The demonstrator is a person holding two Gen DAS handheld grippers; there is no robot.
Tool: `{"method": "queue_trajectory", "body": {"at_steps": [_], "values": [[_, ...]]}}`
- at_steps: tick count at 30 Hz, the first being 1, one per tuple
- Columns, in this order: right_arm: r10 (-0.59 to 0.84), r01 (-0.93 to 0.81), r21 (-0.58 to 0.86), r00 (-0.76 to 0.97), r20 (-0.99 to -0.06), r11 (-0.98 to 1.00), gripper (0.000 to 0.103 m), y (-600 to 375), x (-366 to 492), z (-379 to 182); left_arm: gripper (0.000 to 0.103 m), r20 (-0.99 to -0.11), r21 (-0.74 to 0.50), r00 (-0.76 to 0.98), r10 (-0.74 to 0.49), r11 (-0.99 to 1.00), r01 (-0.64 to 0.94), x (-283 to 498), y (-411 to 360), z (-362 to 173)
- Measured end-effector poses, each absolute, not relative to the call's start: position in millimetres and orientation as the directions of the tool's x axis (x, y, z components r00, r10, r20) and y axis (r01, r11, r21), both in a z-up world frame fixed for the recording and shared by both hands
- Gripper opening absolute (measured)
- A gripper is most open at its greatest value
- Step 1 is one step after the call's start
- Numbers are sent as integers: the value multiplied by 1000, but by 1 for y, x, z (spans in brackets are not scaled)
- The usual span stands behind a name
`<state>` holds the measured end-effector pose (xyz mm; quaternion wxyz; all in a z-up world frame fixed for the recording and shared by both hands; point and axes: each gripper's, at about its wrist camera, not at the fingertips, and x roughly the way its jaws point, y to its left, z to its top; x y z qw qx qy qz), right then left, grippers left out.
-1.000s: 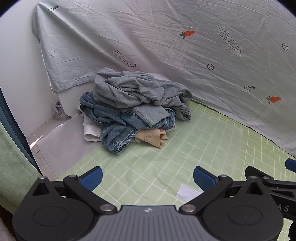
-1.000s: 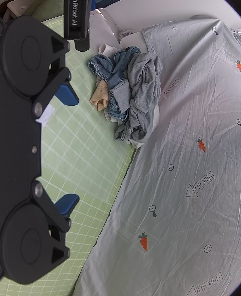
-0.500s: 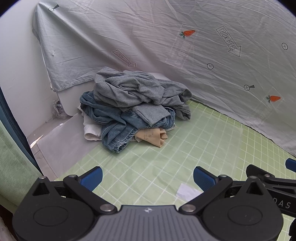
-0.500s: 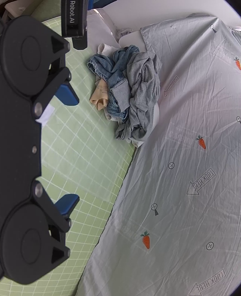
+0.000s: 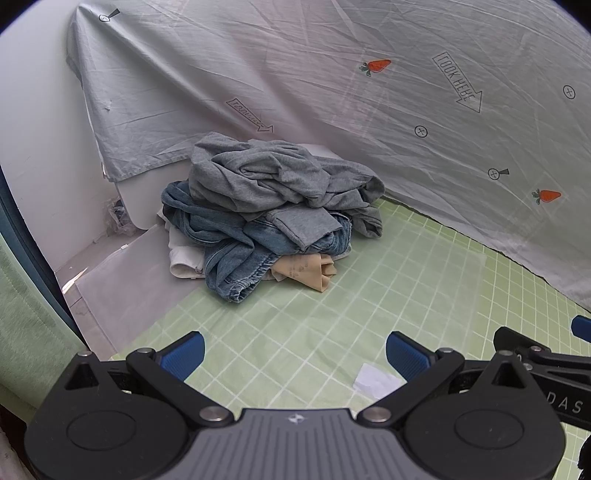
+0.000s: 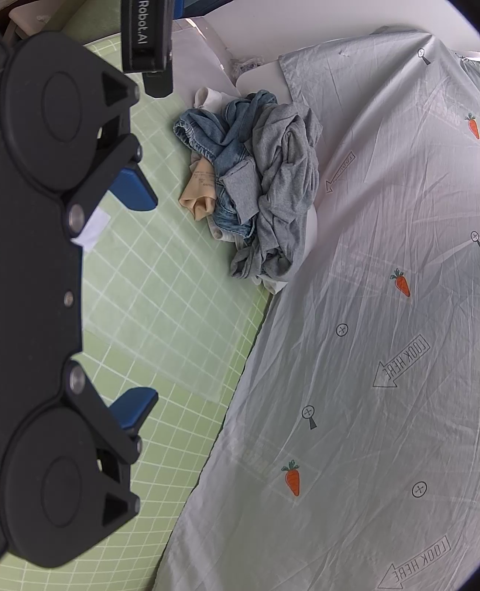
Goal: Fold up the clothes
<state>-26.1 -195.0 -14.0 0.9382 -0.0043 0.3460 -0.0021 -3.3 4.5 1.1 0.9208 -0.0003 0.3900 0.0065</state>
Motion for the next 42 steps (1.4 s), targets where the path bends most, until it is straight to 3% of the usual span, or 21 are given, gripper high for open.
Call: {"method": "queue_trajectory", "body": {"at_steps": [30, 42], "values": [[-55, 33, -46, 746, -664, 998, 103, -195, 0, -30, 103, -778, 13, 628, 24, 1000, -23, 13, 5, -18], [-47, -17, -88, 739, -672, 996, 103, -200, 153, -39, 103, -811, 61, 579, 82, 997, -56, 164, 38, -23]]}}
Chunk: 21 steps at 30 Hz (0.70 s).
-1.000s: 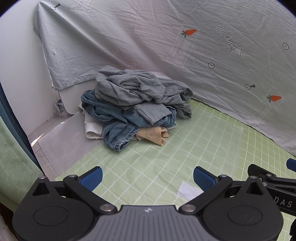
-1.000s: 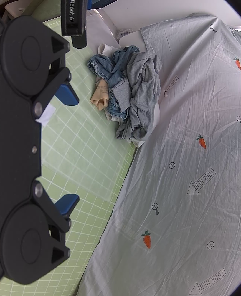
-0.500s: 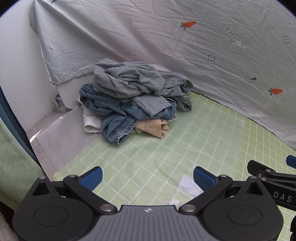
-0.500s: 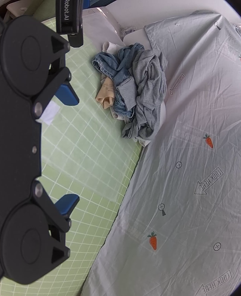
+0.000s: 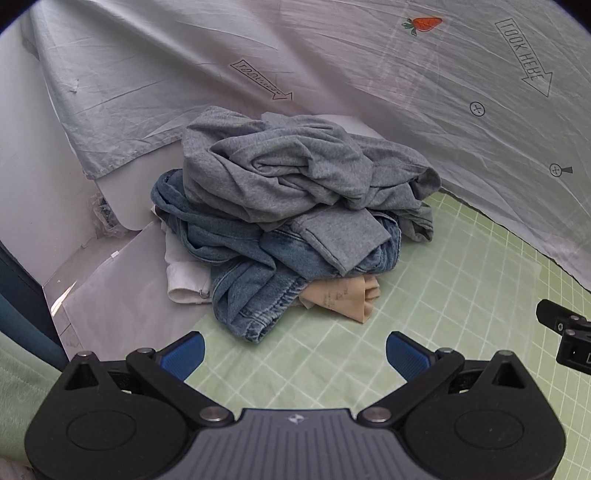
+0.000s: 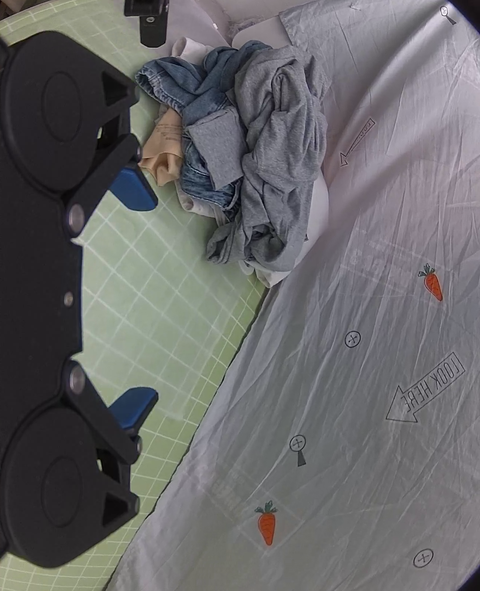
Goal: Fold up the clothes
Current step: 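Reach both tools into the grey hoodie on the pile and close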
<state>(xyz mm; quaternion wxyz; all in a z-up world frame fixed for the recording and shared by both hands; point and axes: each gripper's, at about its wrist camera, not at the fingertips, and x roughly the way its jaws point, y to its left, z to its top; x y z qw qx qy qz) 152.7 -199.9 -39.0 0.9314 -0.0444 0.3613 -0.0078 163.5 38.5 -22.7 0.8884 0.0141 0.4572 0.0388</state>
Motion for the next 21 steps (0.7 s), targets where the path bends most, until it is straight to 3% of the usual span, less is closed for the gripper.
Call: {"method": "queue_trajectory", "body": {"at_steps": [6, 11, 16, 18, 20, 21], "values": [[19, -152, -139, 736, -676, 979, 97, -183, 264, -60, 103, -813, 80, 566, 137, 989, -125, 258, 66, -28], [107, -236, -97, 718, -688, 967, 88, -150, 334, -90, 100, -822, 62, 551, 145, 984, -166, 315, 84, -43], [148, -299, -93, 691, -707, 950, 86, -119, 375, -122, 82, -807, 34, 578, 125, 985, -167, 336, 86, -49], [183, -314, -59, 687, -704, 948, 64, -116, 378, -127, 72, -795, 28, 593, 127, 984, -173, 339, 84, -48], [192, -311, -55, 707, -681, 949, 53, -118, 371, -126, 59, -782, 28, 608, 133, 983, -180, 339, 81, -47], [195, -309, -56, 719, -668, 949, 41, -119, 367, -125, 50, -772, 30, 619, 142, 982, -188, 338, 77, -45]]}}
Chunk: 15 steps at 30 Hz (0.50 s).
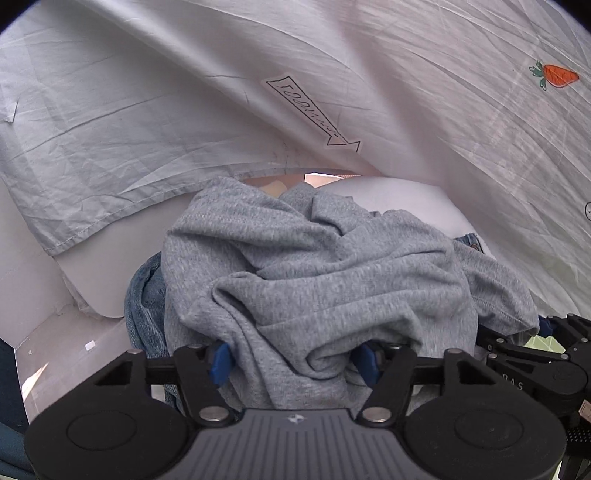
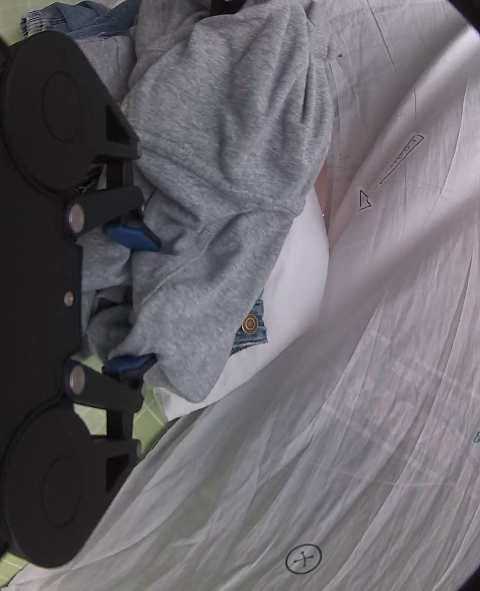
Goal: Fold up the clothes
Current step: 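Reach both tools into the grey hoodie on the pile and close, then pull the grey hoodie off the pile onto the mat with both tools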
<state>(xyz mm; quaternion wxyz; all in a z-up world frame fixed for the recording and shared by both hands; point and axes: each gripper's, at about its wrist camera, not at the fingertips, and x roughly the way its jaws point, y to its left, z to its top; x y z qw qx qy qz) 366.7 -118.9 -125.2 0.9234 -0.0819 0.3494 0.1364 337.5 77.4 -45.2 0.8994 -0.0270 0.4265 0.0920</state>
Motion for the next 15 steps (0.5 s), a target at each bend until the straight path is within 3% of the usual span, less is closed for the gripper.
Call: {"method": "queue_trajectory", "body": {"at_steps": [1, 3, 10, 15], "values": [[197, -307, -57, 730, -654, 950, 35, -120, 363, -124, 39, -761, 29, 632, 148, 980, -195, 335, 74, -44], [197, -306, -71, 755, -625, 949, 20, -123, 351, -119, 32, -742, 27, 652, 156, 979, -204, 330, 66, -40], [149, -242, -137, 863, -483, 961, 16, -159, 292, -72, 24, -666, 6, 735, 132, 985, -172, 294, 37, 2], [52, -126, -150, 906, -421, 981, 16, -206, 233, -42, 23, -642, -39, 767, 22, 997, -60, 241, -6, 24]]}}
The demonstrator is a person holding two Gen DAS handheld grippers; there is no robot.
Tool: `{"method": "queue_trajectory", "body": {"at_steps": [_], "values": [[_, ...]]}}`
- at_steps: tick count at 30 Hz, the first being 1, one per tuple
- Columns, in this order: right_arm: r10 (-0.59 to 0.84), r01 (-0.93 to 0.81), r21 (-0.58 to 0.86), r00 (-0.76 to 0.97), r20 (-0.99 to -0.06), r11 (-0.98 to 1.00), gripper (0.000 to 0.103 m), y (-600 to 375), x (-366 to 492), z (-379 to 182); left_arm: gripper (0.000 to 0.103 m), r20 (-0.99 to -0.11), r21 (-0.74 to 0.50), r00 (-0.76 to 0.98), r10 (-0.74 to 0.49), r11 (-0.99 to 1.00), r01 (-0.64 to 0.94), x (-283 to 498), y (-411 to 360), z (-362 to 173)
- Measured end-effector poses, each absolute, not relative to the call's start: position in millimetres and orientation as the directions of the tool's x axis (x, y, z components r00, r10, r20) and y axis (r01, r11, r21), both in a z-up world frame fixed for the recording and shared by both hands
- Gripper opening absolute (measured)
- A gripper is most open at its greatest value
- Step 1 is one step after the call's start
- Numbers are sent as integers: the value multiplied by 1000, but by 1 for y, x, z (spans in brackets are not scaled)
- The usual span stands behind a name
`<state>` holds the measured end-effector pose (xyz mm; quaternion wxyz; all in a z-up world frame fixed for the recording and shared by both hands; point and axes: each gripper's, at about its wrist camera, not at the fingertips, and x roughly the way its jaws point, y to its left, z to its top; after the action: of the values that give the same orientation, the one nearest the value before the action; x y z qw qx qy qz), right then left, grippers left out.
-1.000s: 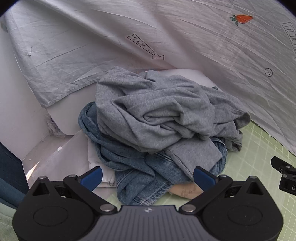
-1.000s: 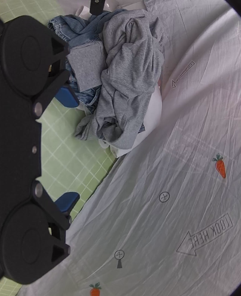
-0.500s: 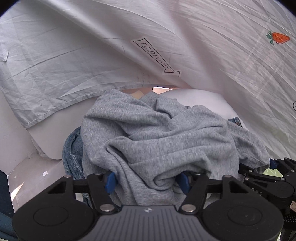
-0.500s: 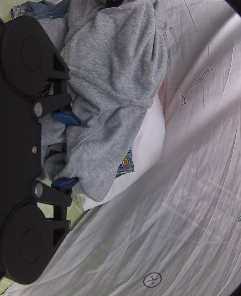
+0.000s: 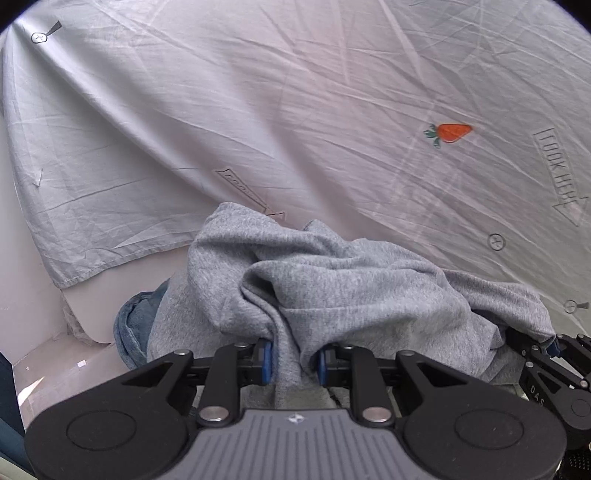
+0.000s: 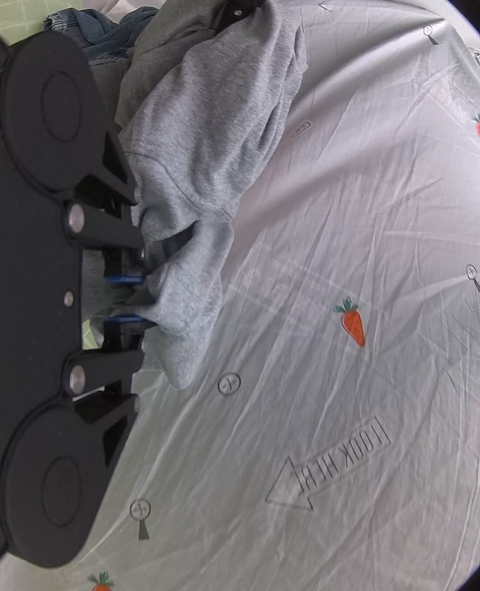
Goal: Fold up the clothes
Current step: 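Pull the grey hoodie off the pile onto the mat with both tools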
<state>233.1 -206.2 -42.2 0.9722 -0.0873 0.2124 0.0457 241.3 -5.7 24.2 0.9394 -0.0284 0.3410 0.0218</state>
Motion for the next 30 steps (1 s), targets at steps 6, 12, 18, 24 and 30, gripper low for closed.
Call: {"method": "queue_trajectory", "body": {"at_steps": [6, 12, 18, 24, 30], "values": [[-80, 15, -153, 899, -430, 988, 16, -276, 129, -33, 23, -680, -76, 723, -122, 992, 96, 154, -75, 18], [-243, 196, -145, 803, -545, 970, 17, -364, 15, -57, 24, -806, -197, 523, -277, 959, 204, 63, -150, -35], [-392, 443, -140, 550, -737, 886, 25, -432, -79, -95, 36, -924, -233, 222, -310, 920, 315, 2, -207, -98], [-393, 562, -32, 534, -749, 826, 46, -439, -127, -87, 46, -908, -223, 283, -309, 928, 299, -8, -190, -73], [-295, 581, 148, 596, -747, 800, 66, -420, -122, -76, 52, -887, -167, 387, -252, 956, 240, 8, -162, -56]]}}
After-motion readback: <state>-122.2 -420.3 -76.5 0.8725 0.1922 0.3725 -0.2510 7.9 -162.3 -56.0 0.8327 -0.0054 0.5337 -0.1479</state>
